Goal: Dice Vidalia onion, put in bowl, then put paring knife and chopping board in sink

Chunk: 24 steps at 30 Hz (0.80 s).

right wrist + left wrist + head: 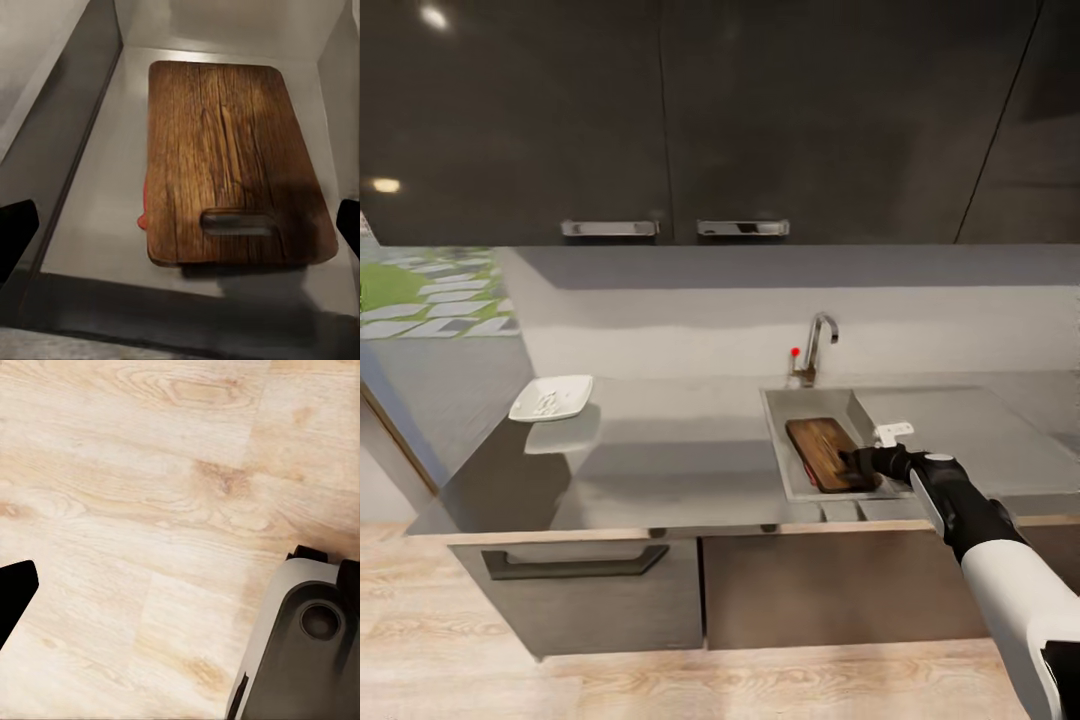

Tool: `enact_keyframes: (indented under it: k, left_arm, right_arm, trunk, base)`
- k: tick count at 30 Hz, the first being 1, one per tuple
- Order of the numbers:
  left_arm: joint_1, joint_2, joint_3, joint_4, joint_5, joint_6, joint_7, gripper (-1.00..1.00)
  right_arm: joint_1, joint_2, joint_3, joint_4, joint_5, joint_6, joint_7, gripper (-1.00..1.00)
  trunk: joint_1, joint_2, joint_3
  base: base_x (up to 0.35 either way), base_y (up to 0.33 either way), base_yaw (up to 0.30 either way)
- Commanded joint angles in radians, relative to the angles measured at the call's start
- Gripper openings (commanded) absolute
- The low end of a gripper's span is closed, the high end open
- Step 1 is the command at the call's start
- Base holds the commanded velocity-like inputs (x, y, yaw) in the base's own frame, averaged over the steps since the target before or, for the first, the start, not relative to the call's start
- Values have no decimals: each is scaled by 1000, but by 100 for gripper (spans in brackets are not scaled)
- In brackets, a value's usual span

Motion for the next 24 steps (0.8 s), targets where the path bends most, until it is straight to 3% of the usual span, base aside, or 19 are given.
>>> enact_keyframes:
  k: [1, 8, 10, 16, 20, 21, 24]
  left_arm:
    - [-2, 0, -8, 4, 6, -6, 1, 100]
    - [-2, 0, -8, 4, 6, -6, 1, 100]
    - [-2, -1, -8, 4, 6, -6, 1, 100]
    - [-2, -2, -8, 4, 6, -6, 1, 100]
    - [-2, -2, -8, 4, 6, -6, 1, 100]
    - [-2, -2, -8, 4, 6, -6, 1, 100]
    - [-2, -2, -8, 4, 6, -6, 1, 100]
  right_arm:
    - [-1, 0, -1, 0, 5, 5, 5, 100]
    - [-1, 0, -2, 21, 9, -2, 5, 100]
    - [-1, 0, -2, 58, 10, -43, 4, 100]
    - [-1, -2, -1, 249, 12, -263, 4, 100]
    - [0, -2, 0, 446, 19, -472, 4, 100]
    - [0, -2, 1, 488, 30, -515, 4, 100]
    - [3, -3, 2, 634, 126, -684, 1, 100]
  trunk:
    - [0, -2, -2]
    - [0, -2, -2]
    - [0, -2, -2]
    - [0, -2, -2]
    - [0, -2, -2]
    - [0, -2, -2]
    - [0, -2, -2]
  base:
    - [-340, 0, 0]
    - [-340, 0, 0]
    - [-336, 0, 0]
    - [-151, 0, 0]
    - [-11, 0, 0]
    - [-2, 0, 0]
    - [0, 0, 0]
